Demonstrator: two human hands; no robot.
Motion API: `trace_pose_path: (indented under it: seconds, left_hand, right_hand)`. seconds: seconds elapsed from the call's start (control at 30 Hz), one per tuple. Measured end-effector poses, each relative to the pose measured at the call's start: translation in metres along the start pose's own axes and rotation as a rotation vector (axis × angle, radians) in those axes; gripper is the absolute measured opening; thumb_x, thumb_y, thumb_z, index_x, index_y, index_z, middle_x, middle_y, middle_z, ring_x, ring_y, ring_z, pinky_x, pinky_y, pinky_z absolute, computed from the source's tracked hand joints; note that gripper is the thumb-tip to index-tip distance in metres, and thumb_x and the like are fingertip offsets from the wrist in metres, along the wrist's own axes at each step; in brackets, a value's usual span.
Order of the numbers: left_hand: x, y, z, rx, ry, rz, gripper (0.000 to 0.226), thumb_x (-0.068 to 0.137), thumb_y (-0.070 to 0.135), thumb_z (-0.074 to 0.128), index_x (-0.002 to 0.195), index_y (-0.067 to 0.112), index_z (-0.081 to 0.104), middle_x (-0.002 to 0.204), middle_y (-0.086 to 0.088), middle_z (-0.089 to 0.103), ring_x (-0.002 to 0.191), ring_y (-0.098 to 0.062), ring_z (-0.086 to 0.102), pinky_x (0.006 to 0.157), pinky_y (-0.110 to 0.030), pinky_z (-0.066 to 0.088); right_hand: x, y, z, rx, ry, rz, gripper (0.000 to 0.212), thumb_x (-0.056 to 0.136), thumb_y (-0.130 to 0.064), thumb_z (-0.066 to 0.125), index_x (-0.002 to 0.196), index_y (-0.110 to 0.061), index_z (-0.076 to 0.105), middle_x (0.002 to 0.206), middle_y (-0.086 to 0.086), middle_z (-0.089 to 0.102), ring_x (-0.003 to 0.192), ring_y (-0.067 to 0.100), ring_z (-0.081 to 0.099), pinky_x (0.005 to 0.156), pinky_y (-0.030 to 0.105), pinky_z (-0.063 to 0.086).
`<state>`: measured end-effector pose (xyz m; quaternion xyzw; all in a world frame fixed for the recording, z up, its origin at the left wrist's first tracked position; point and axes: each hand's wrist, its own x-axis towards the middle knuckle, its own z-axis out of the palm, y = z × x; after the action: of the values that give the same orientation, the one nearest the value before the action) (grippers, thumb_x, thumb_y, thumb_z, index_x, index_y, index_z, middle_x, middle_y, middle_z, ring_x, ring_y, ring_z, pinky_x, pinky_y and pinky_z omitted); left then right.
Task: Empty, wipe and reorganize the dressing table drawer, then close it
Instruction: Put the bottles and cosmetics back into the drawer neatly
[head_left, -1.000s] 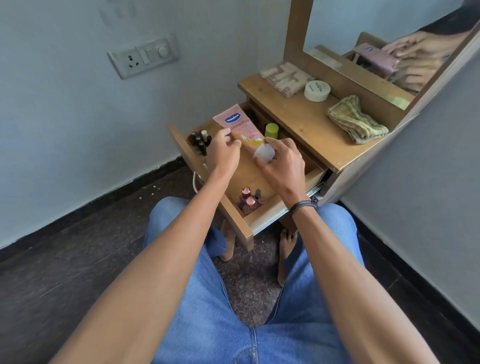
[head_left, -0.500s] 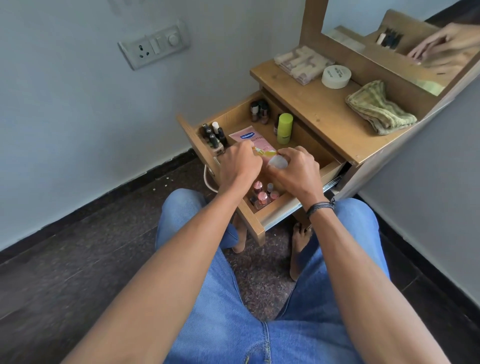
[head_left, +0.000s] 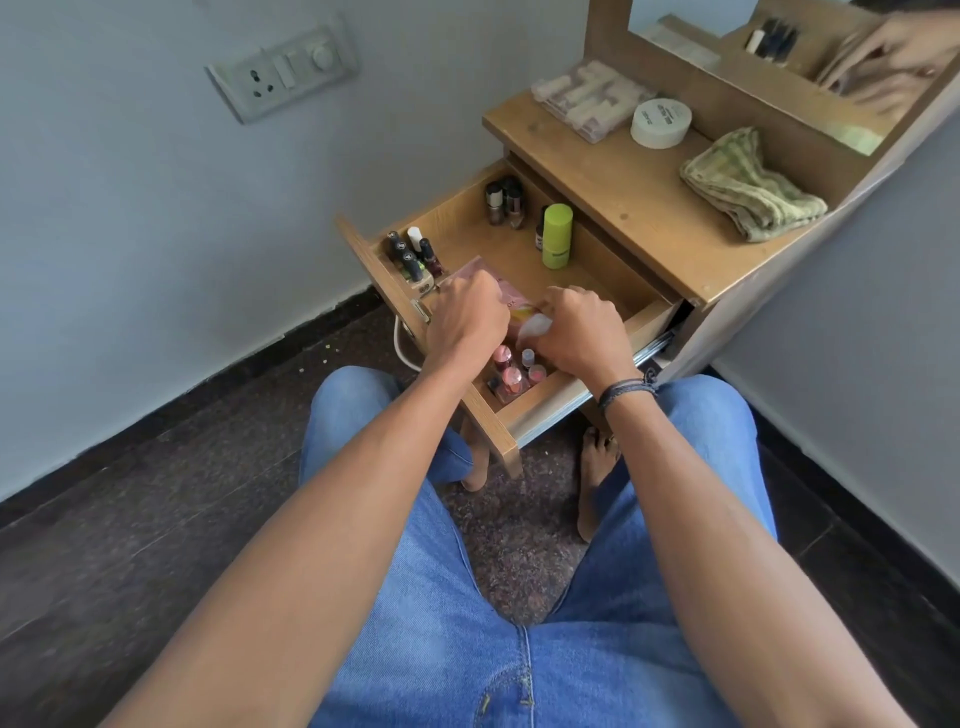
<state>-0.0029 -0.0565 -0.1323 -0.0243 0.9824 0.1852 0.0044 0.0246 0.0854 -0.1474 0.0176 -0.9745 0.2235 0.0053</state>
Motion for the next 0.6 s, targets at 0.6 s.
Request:
trace_pose_path:
  seconds: [0.6]
  left_hand:
    - [-0.004,0.0,0.003,-0.031,-0.043,0.065,0.035,0.099,0.011,0.051,0.131,0.02,0.065,0.131,-0.013,0.06,0.108,-0.026,0.054,0.075,-0.033,0.048]
  right_hand:
    - [0.0,0.003,-0.008,-0.042,-0.183,-0.043,0.051,0.085,-0.014,0.062,0.132,-0.032,0.063,0.115,0.001,0.072,0.1,0.028,0.069,0.084,0.042,0.058]
